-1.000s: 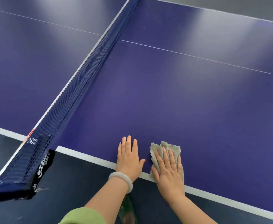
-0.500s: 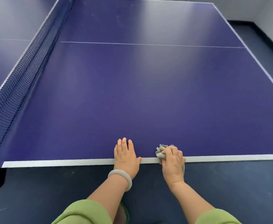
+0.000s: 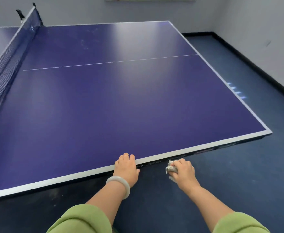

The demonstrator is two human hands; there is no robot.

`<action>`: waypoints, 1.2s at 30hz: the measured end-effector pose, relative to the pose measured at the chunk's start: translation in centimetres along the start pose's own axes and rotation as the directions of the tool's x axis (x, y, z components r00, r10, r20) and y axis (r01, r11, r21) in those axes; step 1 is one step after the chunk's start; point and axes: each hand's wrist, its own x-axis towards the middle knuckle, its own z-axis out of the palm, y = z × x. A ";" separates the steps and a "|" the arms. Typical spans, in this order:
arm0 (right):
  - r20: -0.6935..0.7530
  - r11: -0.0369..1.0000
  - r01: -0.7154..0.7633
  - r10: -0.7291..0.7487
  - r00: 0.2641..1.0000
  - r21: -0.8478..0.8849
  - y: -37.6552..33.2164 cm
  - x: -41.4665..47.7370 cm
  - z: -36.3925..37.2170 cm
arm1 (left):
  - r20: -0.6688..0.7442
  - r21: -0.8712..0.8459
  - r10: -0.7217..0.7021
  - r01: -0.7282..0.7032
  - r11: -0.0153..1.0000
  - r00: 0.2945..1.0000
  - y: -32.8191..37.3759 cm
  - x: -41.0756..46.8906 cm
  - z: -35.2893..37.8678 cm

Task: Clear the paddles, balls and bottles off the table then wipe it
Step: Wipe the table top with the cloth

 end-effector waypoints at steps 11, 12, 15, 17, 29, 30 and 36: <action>-0.151 0.944 -0.275 0.303 0.941 0.181 15.8 -7.2 -9.2 | 0.058 0.001 0.373 -0.374 0.927 0.926 21.1 0.4 -0.5; -0.171 0.929 -0.306 0.342 0.924 0.207 17.2 -7.9 -10.0 | 0.059 0.011 0.407 -0.408 0.913 0.912 23.1 0.5 -0.5; -0.211 0.888 -0.385 0.438 0.874 0.252 20.9 -9.5 -12.2 | 0.074 0.038 0.500 -0.504 0.863 0.863 28.5 0.7 -0.9; -0.236 0.856 -0.432 0.499 0.834 0.283 23.9 -10.4 -13.5 | 0.100 0.068 0.551 -0.558 0.827 0.829 32.5 1.1 -1.0; -0.242 0.791 -0.572 0.611 0.754 0.217 40.3 -4.2 -24.1 | 0.192 0.063 0.652 -0.672 0.738 0.734 52.4 11.8 -3.5; -0.237 0.786 -0.580 0.617 0.750 0.213 41.8 -3.2 -25.4 | 0.187 0.060 0.651 -0.671 0.739 0.735 54.4 13.2 -3.9; -0.212 0.771 -0.611 0.637 0.741 0.180 50.1 2.9 -32.2 | 0.192 0.073 0.648 -0.669 0.740 0.738 63.6 21.0 -6.7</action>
